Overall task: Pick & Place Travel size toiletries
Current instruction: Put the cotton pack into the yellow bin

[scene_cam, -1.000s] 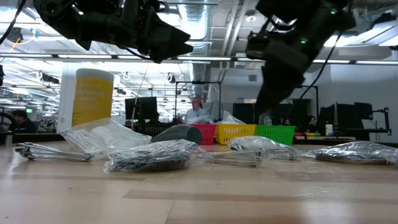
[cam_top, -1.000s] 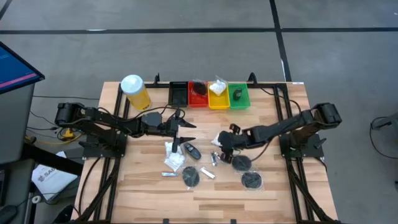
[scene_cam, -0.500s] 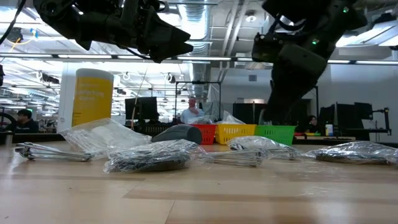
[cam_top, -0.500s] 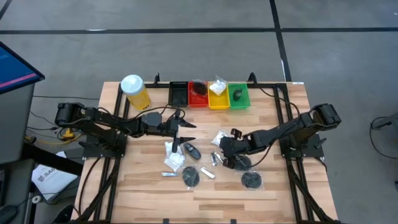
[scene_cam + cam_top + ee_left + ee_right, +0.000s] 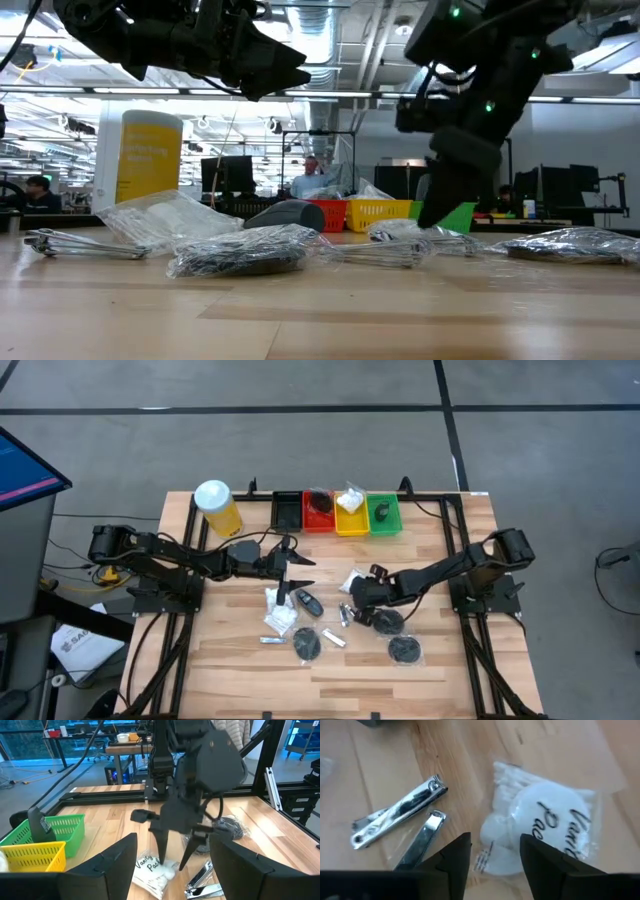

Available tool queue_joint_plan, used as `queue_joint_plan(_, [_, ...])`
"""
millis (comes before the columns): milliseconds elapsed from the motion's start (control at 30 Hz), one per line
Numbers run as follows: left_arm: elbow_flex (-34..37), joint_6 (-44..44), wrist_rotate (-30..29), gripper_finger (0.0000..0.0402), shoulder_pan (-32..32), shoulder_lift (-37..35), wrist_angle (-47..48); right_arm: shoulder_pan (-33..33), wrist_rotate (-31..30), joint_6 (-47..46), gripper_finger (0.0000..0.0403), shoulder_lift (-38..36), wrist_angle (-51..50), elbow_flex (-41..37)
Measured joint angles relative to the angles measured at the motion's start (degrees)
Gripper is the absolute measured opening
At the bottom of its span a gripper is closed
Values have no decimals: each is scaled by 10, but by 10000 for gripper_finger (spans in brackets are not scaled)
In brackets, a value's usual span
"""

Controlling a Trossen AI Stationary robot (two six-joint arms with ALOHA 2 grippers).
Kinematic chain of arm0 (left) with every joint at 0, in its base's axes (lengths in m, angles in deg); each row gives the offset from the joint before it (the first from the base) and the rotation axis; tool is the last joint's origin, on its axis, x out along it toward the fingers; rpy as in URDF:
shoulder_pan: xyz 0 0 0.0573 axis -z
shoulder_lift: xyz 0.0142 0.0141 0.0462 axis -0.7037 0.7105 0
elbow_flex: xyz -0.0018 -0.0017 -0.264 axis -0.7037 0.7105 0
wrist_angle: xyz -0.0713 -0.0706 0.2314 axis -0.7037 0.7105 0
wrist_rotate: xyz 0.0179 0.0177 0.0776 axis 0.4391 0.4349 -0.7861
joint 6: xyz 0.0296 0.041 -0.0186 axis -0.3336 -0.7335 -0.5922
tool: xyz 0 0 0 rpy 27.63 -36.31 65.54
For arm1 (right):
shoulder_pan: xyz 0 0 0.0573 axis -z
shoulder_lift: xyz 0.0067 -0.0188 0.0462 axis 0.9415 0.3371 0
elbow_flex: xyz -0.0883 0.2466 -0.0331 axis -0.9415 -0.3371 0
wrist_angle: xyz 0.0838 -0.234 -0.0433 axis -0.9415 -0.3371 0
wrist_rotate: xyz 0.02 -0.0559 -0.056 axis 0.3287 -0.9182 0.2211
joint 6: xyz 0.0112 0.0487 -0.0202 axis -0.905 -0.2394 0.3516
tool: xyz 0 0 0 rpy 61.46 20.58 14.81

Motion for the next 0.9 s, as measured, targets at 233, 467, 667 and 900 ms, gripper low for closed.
queue_joint_plan(233, [0,0,0,237,0,0,0,3,-3,2,187,18,-5,1])
queue_joint_plan(467, [0,0,0,237,0,0,0,3,-5,-1,96,17,-16,1])
queue_joint_plan(667, [0,0,0,237,0,0,0,3,-17,-10,12,17,-27,1])
queue_joint_plan(900, [0,0,0,237,0,0,0,3,-22,4,2,17,-35,24])
